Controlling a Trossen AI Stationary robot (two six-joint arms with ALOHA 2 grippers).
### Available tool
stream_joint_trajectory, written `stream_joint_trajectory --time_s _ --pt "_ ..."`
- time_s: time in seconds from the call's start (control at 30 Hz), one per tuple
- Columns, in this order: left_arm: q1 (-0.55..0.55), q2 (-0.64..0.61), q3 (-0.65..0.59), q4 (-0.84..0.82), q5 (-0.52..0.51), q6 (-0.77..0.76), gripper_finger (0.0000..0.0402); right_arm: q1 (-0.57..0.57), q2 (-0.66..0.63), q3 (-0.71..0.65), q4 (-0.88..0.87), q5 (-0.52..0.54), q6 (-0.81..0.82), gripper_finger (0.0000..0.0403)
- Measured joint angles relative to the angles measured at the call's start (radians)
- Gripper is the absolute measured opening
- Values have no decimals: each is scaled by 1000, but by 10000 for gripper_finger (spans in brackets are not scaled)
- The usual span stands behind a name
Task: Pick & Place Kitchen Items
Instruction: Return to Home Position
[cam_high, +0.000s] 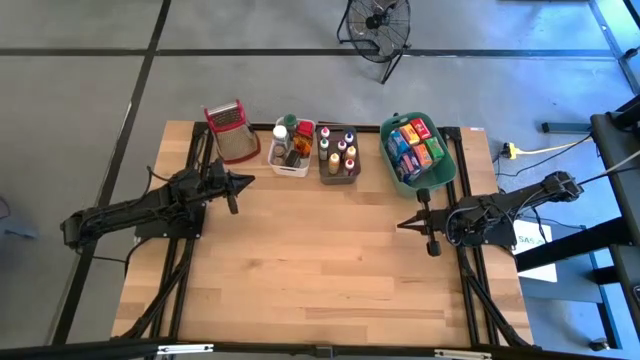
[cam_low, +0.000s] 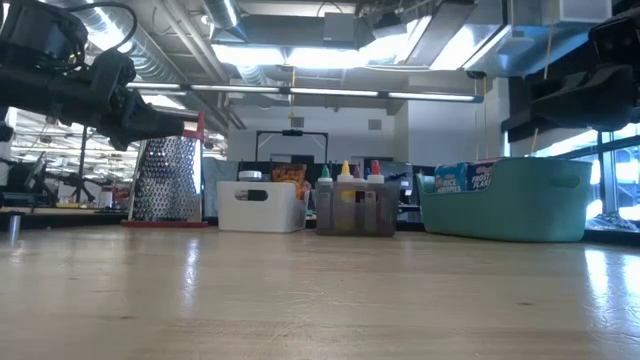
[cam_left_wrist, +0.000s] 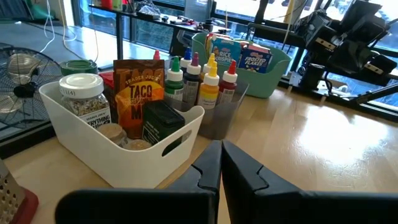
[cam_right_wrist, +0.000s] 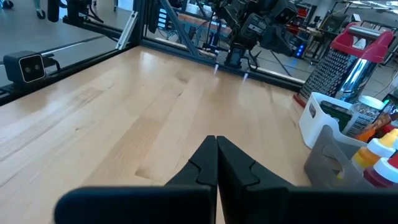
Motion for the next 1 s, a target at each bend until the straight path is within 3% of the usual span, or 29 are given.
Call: stream_joint_trajectory --time_s 0.33,1.0 --pt "0 0 0 0 0 1 8 5 -10 0 0 -3 1 1" --pt "0 0 0 0 0 1 8 -91 -211 1 6 -2 2 1"
